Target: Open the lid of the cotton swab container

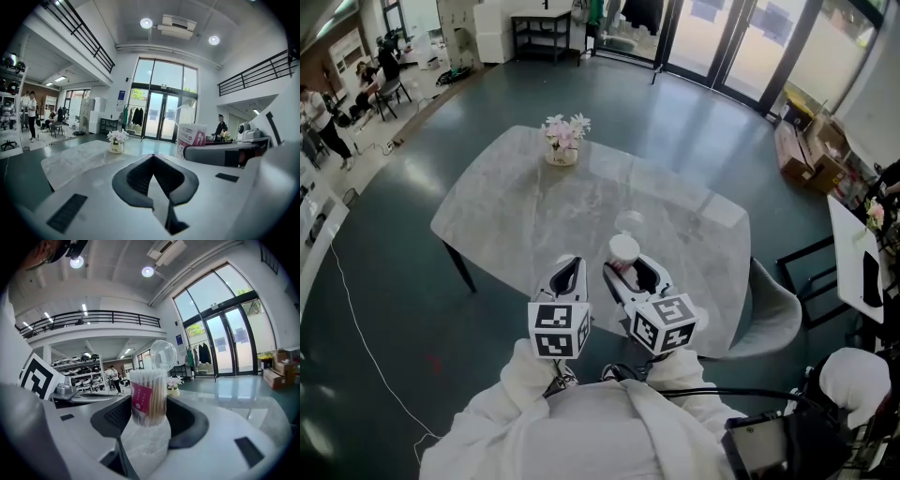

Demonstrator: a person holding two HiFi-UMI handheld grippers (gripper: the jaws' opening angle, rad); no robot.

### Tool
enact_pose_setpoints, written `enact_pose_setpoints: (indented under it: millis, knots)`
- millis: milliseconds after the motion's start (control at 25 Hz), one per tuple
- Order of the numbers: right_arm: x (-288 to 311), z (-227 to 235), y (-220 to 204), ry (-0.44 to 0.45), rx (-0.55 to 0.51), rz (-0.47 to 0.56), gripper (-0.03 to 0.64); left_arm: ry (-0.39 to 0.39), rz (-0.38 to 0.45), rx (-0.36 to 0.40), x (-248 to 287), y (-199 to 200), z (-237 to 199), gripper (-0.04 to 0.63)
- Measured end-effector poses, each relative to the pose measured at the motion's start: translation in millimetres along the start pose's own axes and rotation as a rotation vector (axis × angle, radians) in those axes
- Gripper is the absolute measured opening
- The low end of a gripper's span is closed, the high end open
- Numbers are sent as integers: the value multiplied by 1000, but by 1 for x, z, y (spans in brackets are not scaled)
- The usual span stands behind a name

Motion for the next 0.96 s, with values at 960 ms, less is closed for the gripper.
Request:
enact_pose_setpoints:
  millis: [960]
  knots:
    - [-11, 1, -5, 37, -3, -24, 284, 32, -37, -7, -8, -10, 7, 8]
Point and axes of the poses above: the fingertips, and each gripper's own axes: x forward along the fingers, z to its right, y out of its top, the point moved 8 cm from there along -x, backward along the fingers, and after that the axes turned 12 degrees about y, right-handed, at the moved point
